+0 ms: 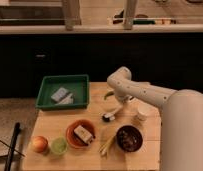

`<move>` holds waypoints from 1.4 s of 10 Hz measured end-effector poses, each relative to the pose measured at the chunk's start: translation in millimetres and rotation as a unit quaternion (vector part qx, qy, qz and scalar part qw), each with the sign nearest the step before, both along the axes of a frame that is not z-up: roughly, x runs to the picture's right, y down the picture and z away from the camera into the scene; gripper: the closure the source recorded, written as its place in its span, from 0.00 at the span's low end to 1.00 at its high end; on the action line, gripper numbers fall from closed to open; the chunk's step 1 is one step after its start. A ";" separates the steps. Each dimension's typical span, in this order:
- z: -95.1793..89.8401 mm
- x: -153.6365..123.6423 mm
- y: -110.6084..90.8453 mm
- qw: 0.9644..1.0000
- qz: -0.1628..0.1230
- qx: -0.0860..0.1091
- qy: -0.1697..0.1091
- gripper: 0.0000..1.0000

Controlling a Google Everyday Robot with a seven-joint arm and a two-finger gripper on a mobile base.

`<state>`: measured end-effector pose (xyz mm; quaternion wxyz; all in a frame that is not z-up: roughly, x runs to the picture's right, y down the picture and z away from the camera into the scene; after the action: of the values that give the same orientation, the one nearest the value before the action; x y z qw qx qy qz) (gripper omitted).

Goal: Wipe table surface with brush

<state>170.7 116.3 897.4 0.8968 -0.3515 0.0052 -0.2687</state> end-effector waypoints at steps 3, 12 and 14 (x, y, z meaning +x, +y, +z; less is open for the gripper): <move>0.5 30.4 -5.6 0.999 0.018 0.006 0.033 1.00; 15.0 -14.3 -35.8 0.995 0.083 0.050 0.003 1.00; 7.4 -21.7 -32.2 0.994 0.097 0.039 -0.031 1.00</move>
<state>149.0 84.1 904.9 0.9313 -0.3069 -0.0467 -0.1906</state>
